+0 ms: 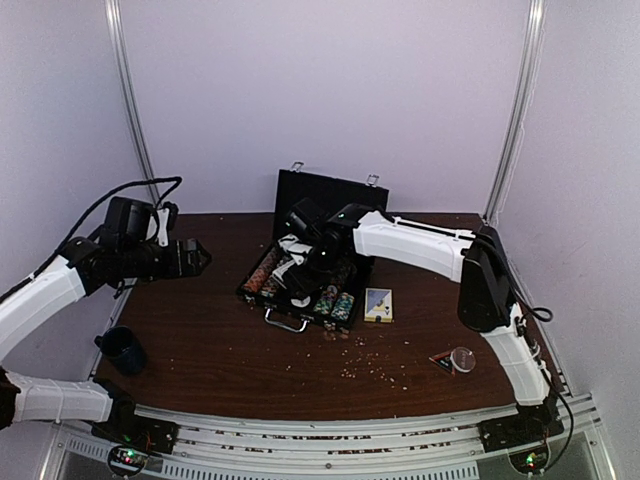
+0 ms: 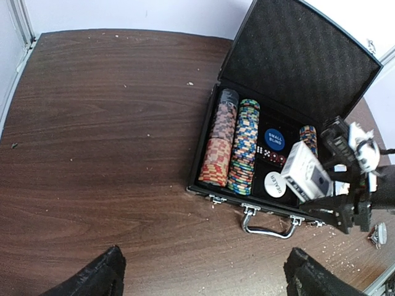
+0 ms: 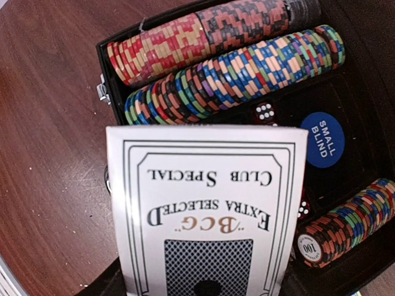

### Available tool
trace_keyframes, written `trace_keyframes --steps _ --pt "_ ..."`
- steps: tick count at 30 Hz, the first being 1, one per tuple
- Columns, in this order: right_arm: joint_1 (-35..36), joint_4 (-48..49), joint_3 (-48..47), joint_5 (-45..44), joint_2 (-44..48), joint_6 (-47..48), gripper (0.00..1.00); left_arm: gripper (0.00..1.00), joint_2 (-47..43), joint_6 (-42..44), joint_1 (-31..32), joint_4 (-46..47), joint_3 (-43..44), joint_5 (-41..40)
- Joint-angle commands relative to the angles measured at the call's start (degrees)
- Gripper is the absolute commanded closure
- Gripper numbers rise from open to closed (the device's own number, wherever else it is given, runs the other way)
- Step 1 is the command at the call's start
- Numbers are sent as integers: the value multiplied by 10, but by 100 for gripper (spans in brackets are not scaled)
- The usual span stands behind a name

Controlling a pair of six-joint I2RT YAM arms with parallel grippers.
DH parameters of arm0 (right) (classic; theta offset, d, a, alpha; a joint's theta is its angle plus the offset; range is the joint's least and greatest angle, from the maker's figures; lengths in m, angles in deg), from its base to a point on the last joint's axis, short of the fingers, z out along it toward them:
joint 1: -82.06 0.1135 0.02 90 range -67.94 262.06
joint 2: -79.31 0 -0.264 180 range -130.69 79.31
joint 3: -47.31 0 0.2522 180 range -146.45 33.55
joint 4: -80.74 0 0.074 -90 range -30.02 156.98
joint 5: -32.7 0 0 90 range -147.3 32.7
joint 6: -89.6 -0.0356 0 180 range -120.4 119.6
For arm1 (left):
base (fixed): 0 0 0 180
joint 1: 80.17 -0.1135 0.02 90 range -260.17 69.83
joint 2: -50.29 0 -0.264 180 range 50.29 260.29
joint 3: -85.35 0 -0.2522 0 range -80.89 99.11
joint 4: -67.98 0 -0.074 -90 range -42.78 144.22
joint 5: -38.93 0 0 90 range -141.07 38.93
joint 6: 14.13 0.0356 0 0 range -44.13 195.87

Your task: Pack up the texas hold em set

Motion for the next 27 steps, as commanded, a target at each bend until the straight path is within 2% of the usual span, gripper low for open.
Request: trace_keyframes --steps 1,15,22,27 --pt "3 -9 -32 8 -18 30 41 7 -15 -5 -4 9 1 -18" --pt "3 -31 -62 -30 -65 97 40 7 -17 -3 -4 16 -8 -24" --pt "3 -31 -68 -51 -57 100 19 7 -3 6 -3 15 8 -22" --pt "-5 12 -71 -40 -35 47 15 7 1 0 -3 19 9 -7"
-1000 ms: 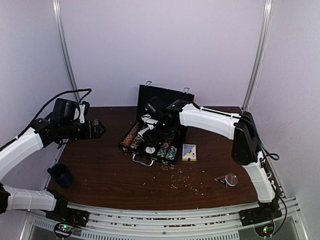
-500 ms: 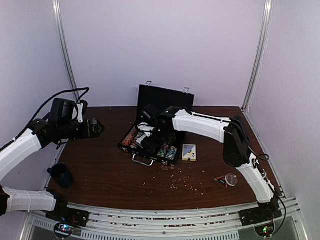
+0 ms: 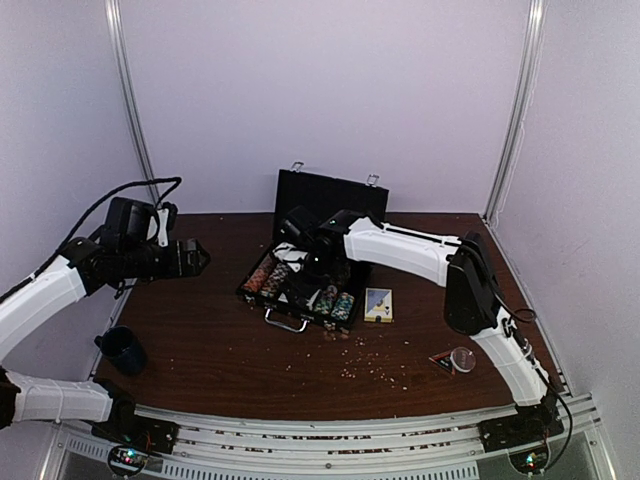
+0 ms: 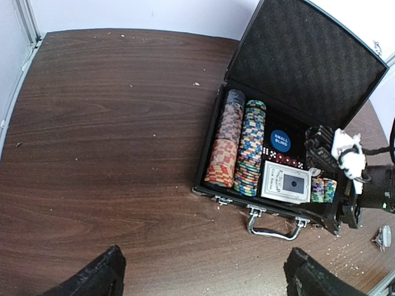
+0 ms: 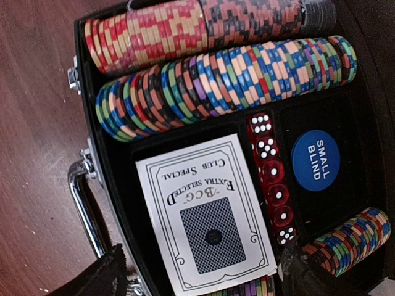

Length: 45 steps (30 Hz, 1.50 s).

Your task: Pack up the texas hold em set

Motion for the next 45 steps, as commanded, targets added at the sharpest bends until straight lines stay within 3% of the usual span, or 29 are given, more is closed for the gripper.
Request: trace_keyframes --steps 1,7,13,17,26,45 --pt "-8 50 -12 -3 30 -57 14 7 -1 -3 -3 20 8 13" --pt "-10 100 49 -17 87 -231 16 7 -14 -18 -4 24 3 16" --pt "-10 122 179 -30 154 -448 28 7 -19 -30 -3 16 2 18" --pt "-10 163 246 -18 181 -520 35 8 -22 -35 -3 16 -6 18" --pt "-11 156 232 -35 151 -545 52 8 -18 -30 -3 14 -11 32" --pt "-11 157 195 -19 86 -554 75 8 -3 -11 -4 21 -11 46"
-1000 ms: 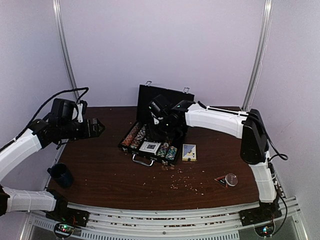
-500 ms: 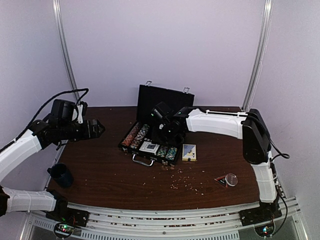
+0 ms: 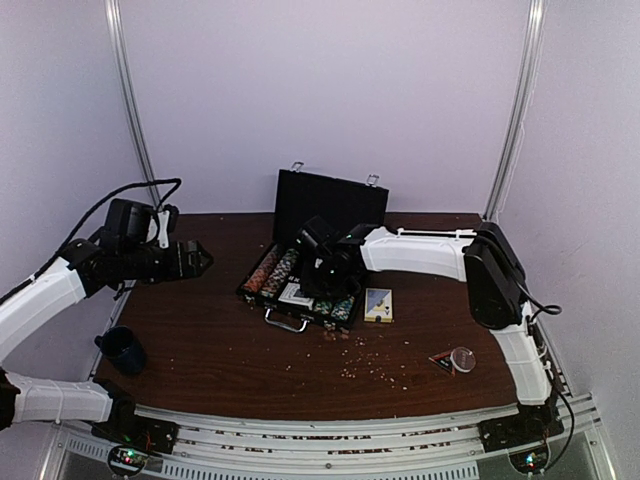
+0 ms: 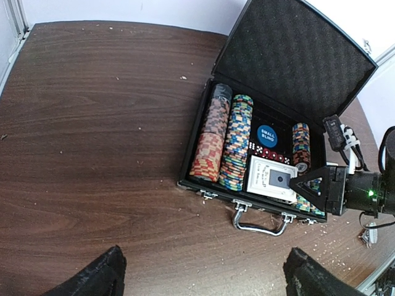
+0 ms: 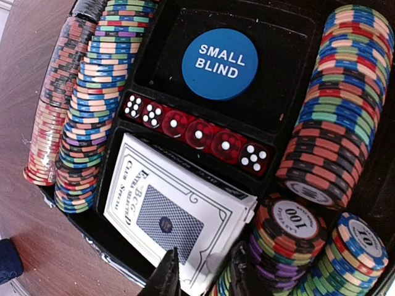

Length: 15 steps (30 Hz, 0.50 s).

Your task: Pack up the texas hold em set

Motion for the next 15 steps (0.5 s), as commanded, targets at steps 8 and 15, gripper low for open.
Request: trace_keyframes --steps 8,15 --pt "-3 22 -39 25 -39 1 79 8 -6 9 -4 17 -9 5" --pt "-3 11 -66 25 -51 12 79 8 -8 9 -4 17 -9 4"
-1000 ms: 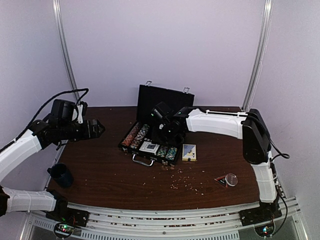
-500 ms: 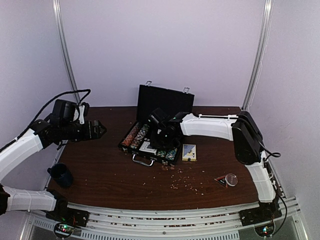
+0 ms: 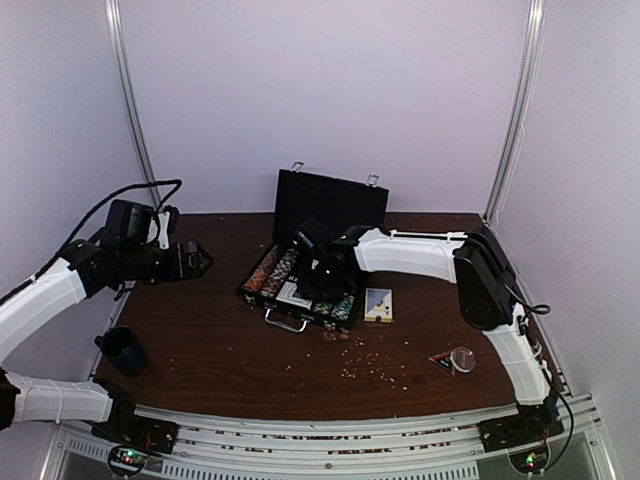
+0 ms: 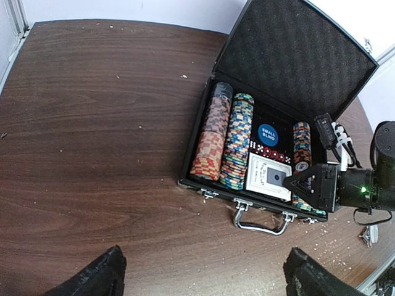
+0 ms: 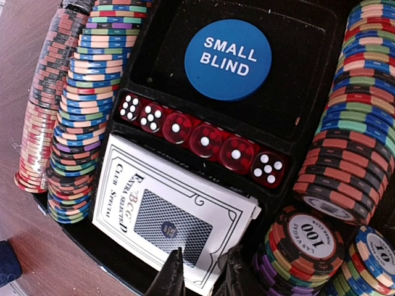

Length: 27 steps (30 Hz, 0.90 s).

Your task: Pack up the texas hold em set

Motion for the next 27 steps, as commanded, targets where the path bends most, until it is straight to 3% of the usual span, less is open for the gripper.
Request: trace_keyframes --steps 1,5,13,22,27 --pt "-3 23 -26 0 -11 15 79 8 -10 8 -3 17 -7 3" --pt "-2 31 -28 -7 10 43 75 8 -16 8 -3 16 -9 -2" --pt "0 10 -16 -74 108 108 46 8 -26 10 -3 5 -3 -20" --pt "-3 -8 130 -158 222 79 46 8 -25 9 -4 13 -4 -20" --pt "-3 -48 214 -204 291 41 30 8 -38 10 -3 7 -3 -44"
